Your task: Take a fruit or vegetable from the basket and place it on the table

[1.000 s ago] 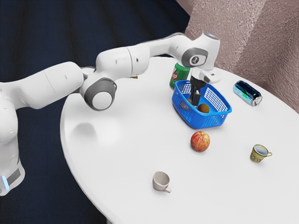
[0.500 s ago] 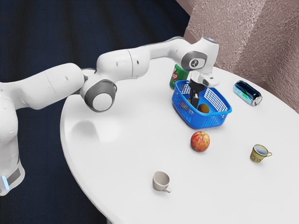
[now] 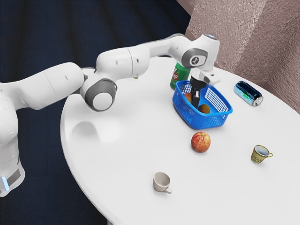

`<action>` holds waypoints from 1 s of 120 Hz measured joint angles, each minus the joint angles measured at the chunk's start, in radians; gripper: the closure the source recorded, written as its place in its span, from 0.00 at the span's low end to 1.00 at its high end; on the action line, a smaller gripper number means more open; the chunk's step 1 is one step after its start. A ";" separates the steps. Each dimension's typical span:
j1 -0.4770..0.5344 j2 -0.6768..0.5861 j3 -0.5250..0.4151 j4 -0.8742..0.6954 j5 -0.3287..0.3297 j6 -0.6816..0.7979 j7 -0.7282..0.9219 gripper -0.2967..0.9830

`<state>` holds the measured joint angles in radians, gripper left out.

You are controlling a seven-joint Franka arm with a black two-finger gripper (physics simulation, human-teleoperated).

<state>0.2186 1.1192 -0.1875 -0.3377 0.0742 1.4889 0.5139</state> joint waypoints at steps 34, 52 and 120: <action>0.007 -0.067 -0.001 0.003 0.011 -0.002 0.002 0.68; 0.009 -0.146 -0.001 0.003 0.028 -0.018 0.002 0.69; 0.169 -0.724 -0.006 -0.806 0.036 -0.019 -0.030 0.80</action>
<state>0.3872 0.3953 -0.1938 -1.1436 0.1098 1.4702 0.4834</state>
